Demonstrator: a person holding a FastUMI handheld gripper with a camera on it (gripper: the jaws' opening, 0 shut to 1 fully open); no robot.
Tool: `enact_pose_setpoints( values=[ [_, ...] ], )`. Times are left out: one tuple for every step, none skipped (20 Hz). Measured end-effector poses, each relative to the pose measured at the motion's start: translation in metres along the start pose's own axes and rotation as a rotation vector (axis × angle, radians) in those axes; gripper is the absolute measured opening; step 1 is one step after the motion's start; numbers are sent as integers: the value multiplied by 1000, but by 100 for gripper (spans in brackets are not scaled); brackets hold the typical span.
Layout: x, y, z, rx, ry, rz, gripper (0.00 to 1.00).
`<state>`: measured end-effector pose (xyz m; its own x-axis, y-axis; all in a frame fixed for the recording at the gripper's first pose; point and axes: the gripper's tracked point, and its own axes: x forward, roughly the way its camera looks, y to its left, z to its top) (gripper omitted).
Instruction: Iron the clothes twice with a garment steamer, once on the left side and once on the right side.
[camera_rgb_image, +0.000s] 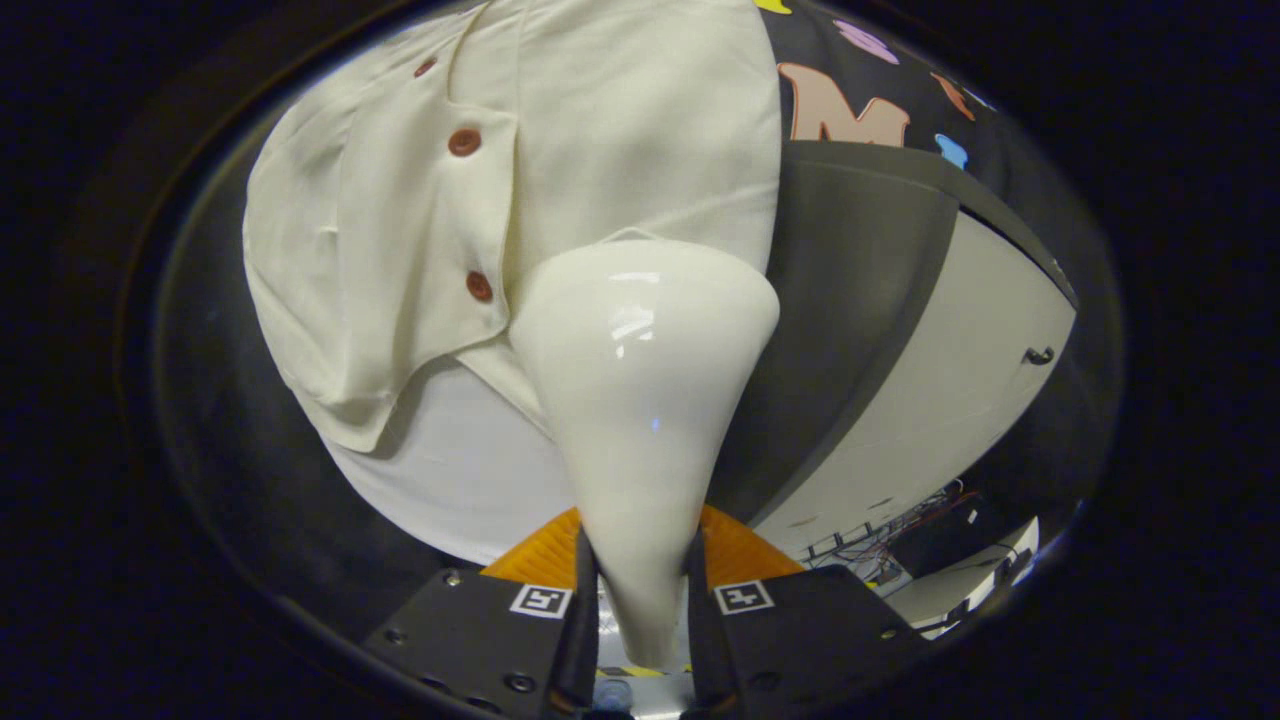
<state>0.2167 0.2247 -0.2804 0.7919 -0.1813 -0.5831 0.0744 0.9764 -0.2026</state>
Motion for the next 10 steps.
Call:
enact_pose_setpoints(
  values=[
    [0, -1, -5, 2, 4, 1, 38],
    [1, -1, -11, 9, 12, 2, 38],
    [0, -2, -16, 21, 25, -2, 38],
    [-6, -2, -22, 33, 33, -3, 38],
    [-11, -2, -25, 36, 33, 1, 38],
    [-15, -1, -26, 30, 26, 3, 38],
    [-20, -1, -28, 20, 25, 6, 38],
    [-25, 1, -31, 14, 22, 11, 38],
    [-32, 4, -34, 11, 20, 19, 38],
    [-38, 5, -37, 10, 19, 27, 38]
  ],
)
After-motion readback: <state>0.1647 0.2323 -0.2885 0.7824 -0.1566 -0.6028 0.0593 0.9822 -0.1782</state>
